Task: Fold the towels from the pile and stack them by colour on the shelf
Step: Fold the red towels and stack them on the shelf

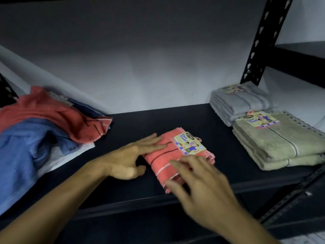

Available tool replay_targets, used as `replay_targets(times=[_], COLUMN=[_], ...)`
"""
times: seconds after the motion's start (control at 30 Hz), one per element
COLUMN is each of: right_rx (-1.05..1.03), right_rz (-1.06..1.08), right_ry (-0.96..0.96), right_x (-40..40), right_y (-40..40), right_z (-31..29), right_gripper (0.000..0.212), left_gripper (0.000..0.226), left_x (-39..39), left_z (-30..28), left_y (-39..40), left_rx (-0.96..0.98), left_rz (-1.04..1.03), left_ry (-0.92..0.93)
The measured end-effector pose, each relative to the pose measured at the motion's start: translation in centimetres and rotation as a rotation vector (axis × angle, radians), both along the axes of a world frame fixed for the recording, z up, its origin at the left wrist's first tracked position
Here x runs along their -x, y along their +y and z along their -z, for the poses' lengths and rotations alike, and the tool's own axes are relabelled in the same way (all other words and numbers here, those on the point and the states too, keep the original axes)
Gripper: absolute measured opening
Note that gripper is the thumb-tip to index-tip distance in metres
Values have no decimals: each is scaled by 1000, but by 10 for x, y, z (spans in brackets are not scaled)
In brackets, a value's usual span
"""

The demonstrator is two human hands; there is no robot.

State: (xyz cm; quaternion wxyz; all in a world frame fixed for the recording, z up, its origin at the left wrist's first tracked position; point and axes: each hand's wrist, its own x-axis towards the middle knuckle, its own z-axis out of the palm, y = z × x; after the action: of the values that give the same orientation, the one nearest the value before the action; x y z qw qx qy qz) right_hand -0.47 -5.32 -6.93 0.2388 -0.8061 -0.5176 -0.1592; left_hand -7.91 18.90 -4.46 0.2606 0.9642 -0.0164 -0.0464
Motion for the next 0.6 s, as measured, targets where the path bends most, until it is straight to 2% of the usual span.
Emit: replay_targets(times=[0.1,0.2,0.3,0.4,0.5,0.6], right_rx=[82,93,151,268,343,371], right_rz=[35,-28,-125,-130,-94,-144], right_ry=[-55,-95,-121,-141,-184,-247], right_x=[8,-11,-41,-72,-78,-71], right_y=[10,2,-17,-35,-38,-29], right_z=[13,16,13,1,-12,-12], right_gripper=[53,42,34,40,48,62], left_gripper=[77,68,67,66,75,80], left_x=[1,7,12,9,0,-11], left_z=[11,21,29,30,26,20], left_y=[1,-3,-21,-39,-55,-69], left_rx=[-60,-314,-566,-604,-631,-583], left_rz=[9,-19,-43,-46,-73,-97], left_ry=[-16,-97,-272,-373,-294,-55])
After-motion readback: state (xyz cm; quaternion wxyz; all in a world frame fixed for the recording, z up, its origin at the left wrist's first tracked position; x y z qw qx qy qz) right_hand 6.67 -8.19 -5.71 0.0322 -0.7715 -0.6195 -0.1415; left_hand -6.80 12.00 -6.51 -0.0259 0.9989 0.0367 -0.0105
